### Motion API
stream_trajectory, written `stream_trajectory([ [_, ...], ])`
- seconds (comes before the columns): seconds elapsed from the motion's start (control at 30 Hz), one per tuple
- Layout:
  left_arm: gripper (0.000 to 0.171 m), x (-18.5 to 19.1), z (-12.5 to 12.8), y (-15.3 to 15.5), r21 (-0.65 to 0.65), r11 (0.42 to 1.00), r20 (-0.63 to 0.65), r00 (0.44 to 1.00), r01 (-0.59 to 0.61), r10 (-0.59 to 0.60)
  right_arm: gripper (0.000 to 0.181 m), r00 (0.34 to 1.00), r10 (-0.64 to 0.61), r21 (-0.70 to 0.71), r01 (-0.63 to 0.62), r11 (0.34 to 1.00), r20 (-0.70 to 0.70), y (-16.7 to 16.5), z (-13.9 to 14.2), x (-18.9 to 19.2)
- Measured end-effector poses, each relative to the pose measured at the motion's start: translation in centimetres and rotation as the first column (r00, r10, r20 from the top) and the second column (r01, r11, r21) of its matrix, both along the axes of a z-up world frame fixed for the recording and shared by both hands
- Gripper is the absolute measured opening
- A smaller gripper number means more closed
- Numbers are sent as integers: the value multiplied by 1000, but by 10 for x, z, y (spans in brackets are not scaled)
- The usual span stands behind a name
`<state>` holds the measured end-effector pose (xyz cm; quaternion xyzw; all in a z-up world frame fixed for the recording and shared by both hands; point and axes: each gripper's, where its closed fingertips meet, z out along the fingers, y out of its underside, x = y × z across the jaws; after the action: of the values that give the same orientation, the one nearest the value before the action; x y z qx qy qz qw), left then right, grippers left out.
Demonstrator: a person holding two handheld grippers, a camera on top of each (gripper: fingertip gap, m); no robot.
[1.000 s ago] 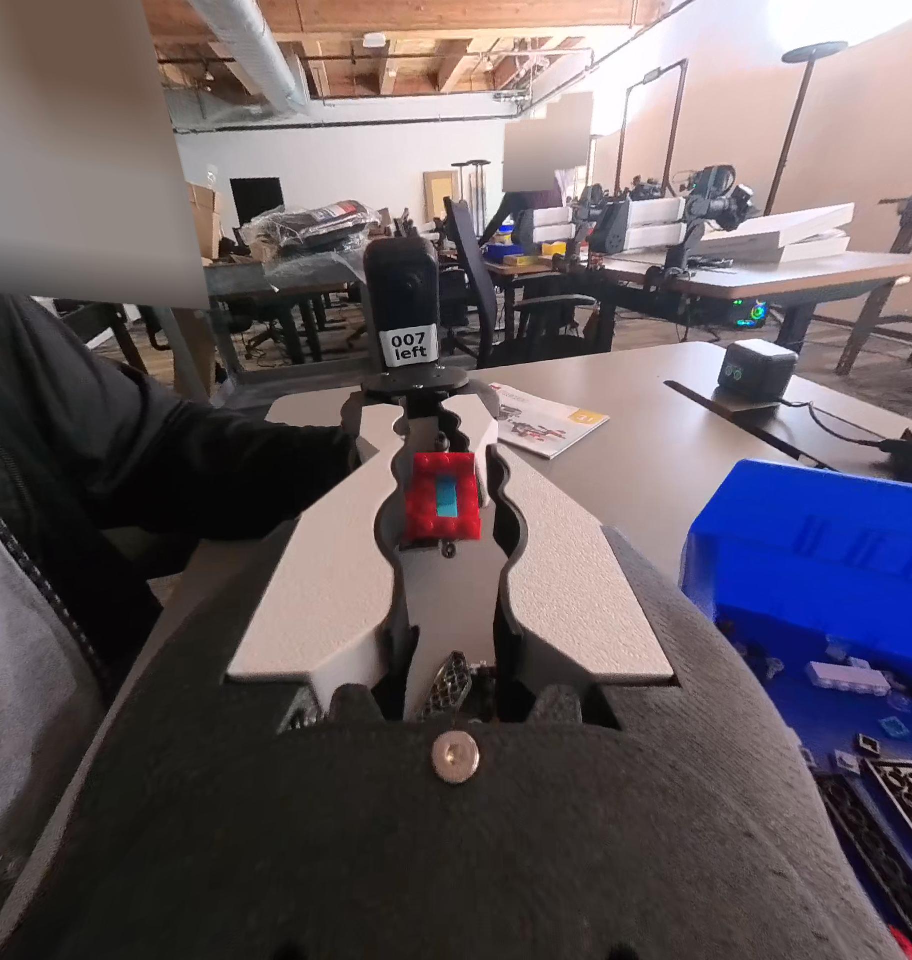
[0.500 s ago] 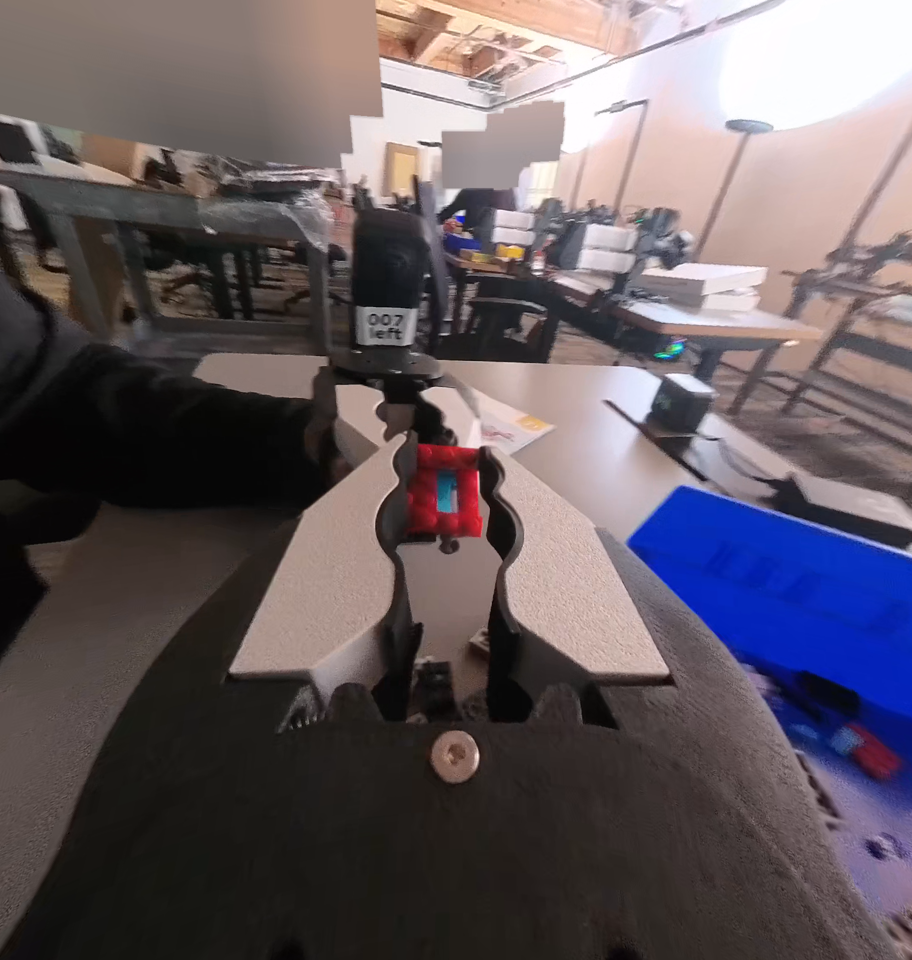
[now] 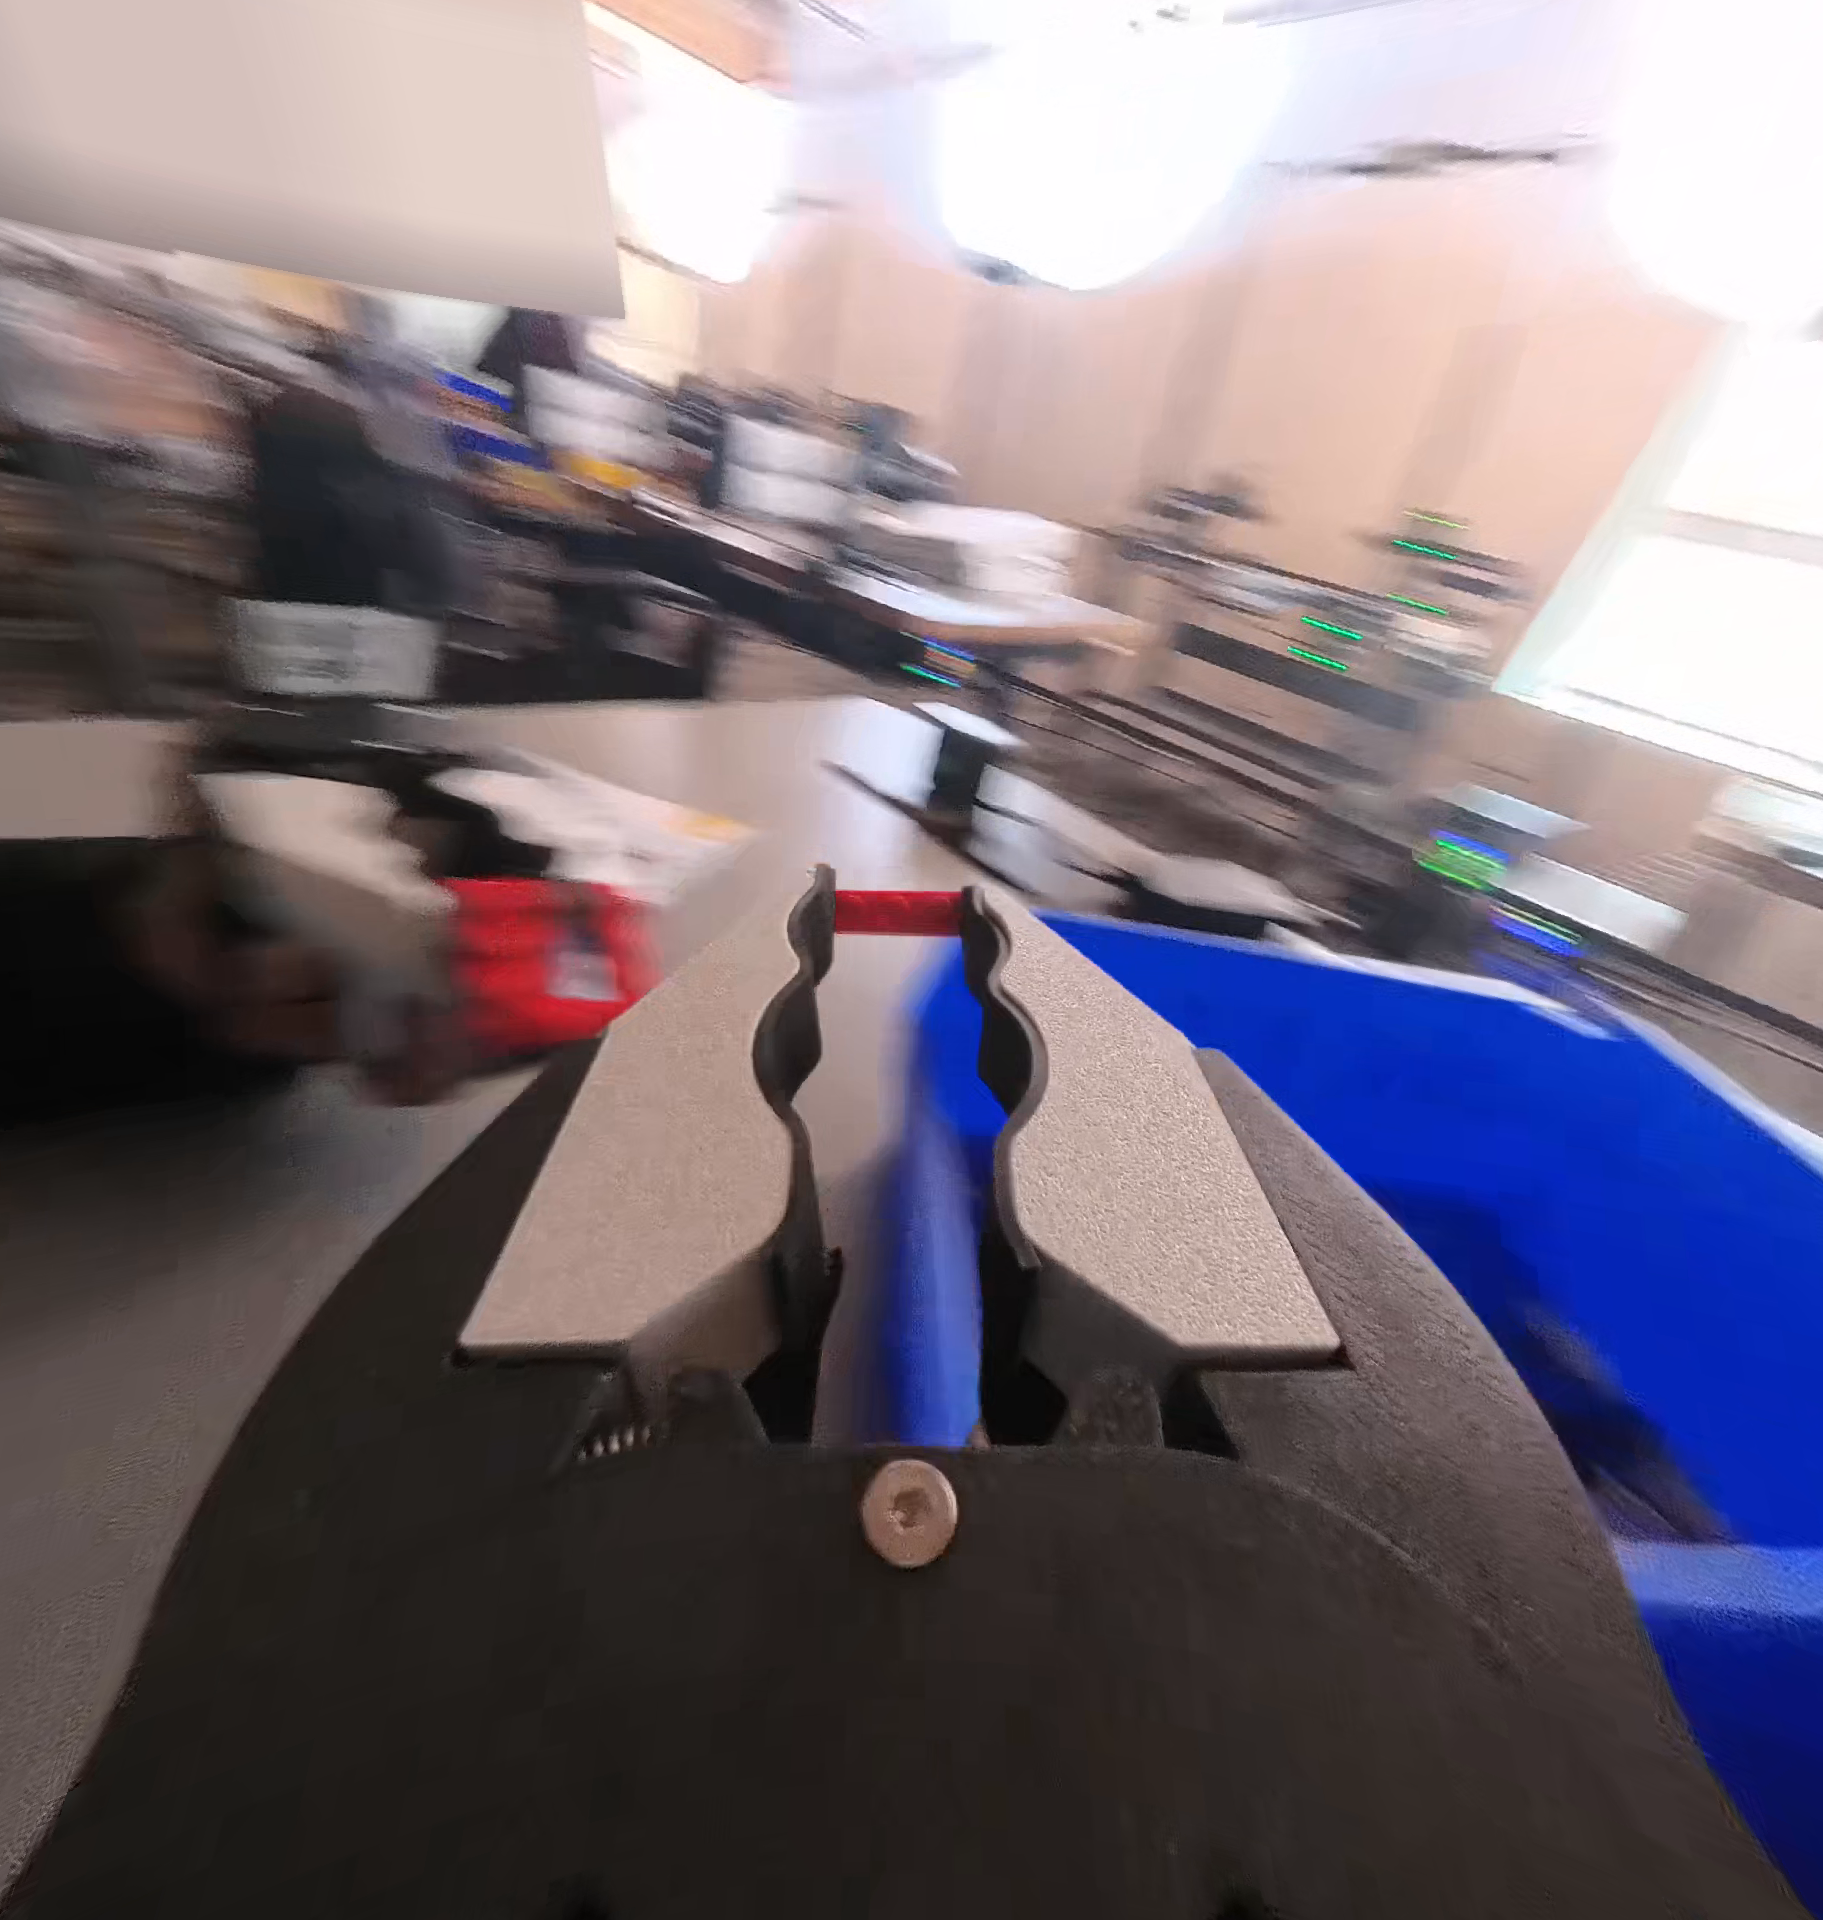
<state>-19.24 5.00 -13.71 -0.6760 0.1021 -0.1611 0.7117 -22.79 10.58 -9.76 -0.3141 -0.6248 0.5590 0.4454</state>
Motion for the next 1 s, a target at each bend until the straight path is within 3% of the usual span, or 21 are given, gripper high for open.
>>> stream_trajectory([
  [0.1,29,0,1,0,6,1000,13,1000,1,-1,25,967,-253,87,251,964,19,43,-7,-15],
  [0.2,29,1,1,1,8,1000,20,1000,4,-4,26,906,-421,178,408,895,39,71,-17,-22],
  [0.33,29,1,1,1,13,1000,31,1000,7,-7,30,857,-511,221,486,846,72,88,-26,-24],
  [0.5,29,0,3,1,22,1000,38,999,6,-7,38,860,-496,193,470,861,118,93,-27,-24],
  [0.6,29,0,3,0,24,1000,31,999,9,-9,38,944,-298,136,279,950,142,64,-22,-20],
  [0.67,29,1,5,-1,30,999,17,1000,14,-14,37,979,12,29,-18,999,201,21,-19,-4],
  [0.73,29,3,7,-4,42,999,-5,1000,20,-20,37,923,293,-104,-275,956,248,-14,-16,19],
  [0.77,28,4,9,-5,48,999,-14,1000,24,-24,37,895,368,-145,-341,929,251,-23,-14,27],
  [1.0,28,13,11,-8,63,996,-54,997,62,-59,37,793,550,-230,-502,833,262,-50,-13,50],
])
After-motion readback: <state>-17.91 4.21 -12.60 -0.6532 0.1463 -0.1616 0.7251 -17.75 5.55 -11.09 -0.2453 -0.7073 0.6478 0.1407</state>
